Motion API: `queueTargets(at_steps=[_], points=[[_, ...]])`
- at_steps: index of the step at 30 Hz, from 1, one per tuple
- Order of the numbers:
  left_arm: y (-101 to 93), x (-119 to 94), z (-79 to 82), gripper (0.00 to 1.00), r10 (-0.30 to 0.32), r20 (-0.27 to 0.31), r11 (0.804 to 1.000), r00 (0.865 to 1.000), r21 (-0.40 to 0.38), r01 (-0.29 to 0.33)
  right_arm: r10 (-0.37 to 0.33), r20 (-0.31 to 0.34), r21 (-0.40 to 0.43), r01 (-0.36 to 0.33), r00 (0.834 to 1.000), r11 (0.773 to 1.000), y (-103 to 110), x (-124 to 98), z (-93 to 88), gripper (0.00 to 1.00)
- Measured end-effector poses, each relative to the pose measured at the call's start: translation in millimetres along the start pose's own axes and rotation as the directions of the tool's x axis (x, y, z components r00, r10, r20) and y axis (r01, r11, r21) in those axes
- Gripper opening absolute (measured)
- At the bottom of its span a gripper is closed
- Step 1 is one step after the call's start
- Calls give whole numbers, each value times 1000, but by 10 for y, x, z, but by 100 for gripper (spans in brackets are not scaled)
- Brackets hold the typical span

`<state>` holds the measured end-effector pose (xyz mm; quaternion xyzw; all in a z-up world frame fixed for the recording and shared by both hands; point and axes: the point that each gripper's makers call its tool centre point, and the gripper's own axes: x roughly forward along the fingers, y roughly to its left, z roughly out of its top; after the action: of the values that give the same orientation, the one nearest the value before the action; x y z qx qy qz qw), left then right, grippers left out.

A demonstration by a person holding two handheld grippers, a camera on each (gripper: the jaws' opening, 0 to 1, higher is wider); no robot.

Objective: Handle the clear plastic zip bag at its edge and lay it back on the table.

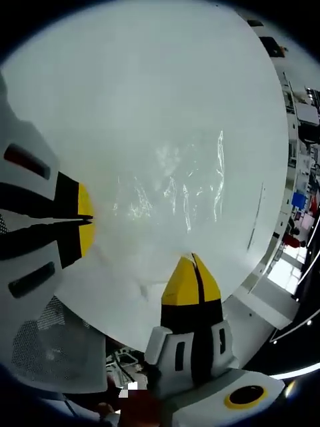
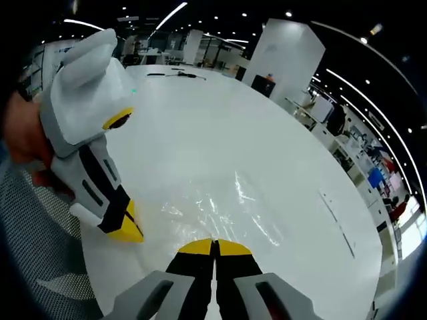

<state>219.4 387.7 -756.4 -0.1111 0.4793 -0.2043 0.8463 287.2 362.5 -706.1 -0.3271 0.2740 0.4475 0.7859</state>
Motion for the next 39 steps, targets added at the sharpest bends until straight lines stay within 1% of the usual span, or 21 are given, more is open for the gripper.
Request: queueTargets(at_steps=[5,9,11,19,23,24,39], points=[[27,28,-32,0,-3,-8,1000,1000,0,3,-4,6,-1,4,1000,1000,-16,1,13,0],[40,84,-50,0,-23,-16,1000,1000,-15,22,-9,5,0,9,1000,1000,-36,-8,23,0],[38,92,-52,0,-23,-17,1000,1000,-11,23,-11,8,4,11,1000,1000,-48,-1,30,0],[6,68,-59,0,-30,-21,1000,999,2,30,-15,10,-4,15,1000,1000,-56,-20,43,0],[-3,67,-73,0,-25,-29,999,999,27,25,-13,8,-4,13,1000,1000,-55,-25,42,0],[33,101,-67,0,-26,-30,999,999,26,27,-12,9,-5,12,1000,1000,-55,-33,47,0],[28,104,-93,0,-25,-34,999,999,31,26,-10,13,-12,10,1000,1000,-49,-27,71,0]])
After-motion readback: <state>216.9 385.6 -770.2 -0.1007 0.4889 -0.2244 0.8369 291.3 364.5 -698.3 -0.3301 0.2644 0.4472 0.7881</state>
